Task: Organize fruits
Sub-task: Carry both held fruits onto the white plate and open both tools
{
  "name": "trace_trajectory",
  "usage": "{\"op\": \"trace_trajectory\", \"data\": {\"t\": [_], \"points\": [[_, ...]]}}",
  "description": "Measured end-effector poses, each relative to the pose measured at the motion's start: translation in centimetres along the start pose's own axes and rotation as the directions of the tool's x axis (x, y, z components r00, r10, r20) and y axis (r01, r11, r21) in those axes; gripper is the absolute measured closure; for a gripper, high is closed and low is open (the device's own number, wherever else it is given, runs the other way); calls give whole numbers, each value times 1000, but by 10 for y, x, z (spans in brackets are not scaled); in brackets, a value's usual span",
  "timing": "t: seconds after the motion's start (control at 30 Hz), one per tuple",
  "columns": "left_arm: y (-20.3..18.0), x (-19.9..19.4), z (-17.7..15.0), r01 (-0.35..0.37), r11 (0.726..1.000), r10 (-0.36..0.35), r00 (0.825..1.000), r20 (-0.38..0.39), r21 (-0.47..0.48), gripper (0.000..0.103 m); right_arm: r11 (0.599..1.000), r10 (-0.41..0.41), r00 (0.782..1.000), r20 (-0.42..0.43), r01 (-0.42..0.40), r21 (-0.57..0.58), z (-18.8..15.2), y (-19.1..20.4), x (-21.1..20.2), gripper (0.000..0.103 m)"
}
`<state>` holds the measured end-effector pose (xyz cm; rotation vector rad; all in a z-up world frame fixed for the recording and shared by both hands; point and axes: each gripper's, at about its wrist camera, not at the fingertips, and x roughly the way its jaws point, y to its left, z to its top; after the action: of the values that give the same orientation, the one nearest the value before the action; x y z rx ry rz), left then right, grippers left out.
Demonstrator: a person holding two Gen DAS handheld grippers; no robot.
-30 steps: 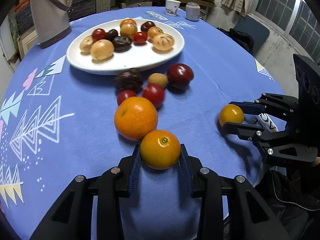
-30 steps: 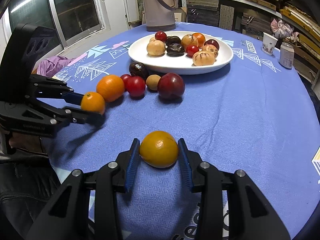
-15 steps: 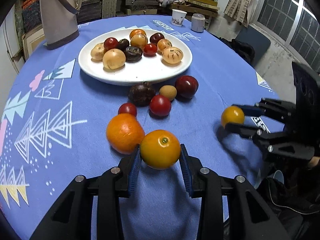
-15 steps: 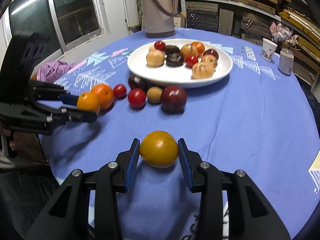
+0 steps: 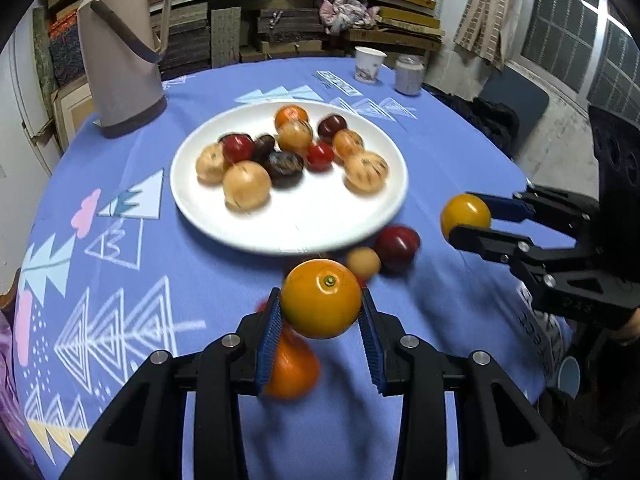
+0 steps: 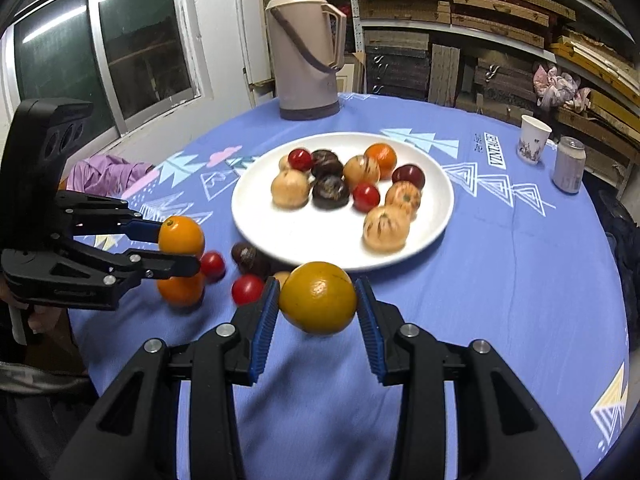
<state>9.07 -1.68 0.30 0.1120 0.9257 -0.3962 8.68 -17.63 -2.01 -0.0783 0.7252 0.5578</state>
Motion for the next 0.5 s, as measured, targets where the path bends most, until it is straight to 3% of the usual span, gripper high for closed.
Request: {"op": "trace_trajectory", "data": {"t": [0.5], "points": [[36, 41, 78, -44, 995, 46, 999, 22, -86, 65, 999, -11, 1000, -7, 11, 42, 59, -23, 49, 65]]}}
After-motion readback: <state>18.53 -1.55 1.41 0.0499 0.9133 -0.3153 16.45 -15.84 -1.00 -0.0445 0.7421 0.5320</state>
